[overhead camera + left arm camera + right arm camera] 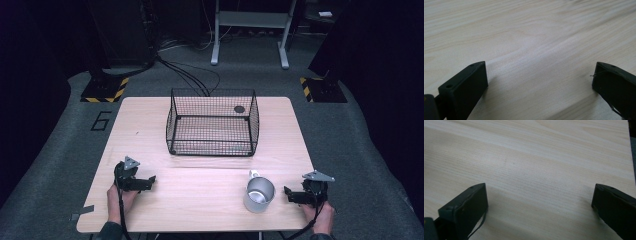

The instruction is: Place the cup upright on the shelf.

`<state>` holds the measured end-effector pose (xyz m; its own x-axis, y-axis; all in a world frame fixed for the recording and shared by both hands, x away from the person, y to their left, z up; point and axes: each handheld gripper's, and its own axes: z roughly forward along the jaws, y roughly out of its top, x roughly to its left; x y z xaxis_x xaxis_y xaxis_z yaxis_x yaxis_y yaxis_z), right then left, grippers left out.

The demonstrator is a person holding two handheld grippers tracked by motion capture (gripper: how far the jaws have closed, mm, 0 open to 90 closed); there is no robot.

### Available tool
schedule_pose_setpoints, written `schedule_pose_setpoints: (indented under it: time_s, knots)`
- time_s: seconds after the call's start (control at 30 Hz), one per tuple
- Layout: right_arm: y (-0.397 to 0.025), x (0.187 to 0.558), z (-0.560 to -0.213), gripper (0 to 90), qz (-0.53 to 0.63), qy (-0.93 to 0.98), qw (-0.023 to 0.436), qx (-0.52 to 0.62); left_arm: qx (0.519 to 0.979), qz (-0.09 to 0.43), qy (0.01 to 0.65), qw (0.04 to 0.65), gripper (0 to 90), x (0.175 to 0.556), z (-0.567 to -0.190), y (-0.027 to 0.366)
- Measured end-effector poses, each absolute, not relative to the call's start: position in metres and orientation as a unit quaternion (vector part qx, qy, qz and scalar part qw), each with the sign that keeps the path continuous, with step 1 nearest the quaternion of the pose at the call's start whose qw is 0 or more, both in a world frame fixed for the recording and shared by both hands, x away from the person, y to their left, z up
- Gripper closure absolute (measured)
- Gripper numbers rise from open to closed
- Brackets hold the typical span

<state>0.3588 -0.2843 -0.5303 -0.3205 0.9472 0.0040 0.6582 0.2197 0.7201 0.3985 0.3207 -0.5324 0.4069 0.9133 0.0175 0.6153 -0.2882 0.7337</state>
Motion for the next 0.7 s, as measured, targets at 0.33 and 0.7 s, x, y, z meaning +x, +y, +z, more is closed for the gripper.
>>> schedule_pose_setpoints:
  time_s: [0.33, 0.7]
  knots:
    - [-0.2842, 0.359, -0.5303, 0.1, 0.319, 0.747, 0.226, 0.537, 0.773, 0.216, 0.497, 0.329, 0.0, 0.3993, -0.5318, 0.3216]
    - [-0.2841, 0.3609, -0.5304, 0.0, 0.318, 0.75, 0.228, 0.534, 0.773, 0.216, 0.498, 0.329, 0.0, 0.3994, -0.5317, 0.3215]
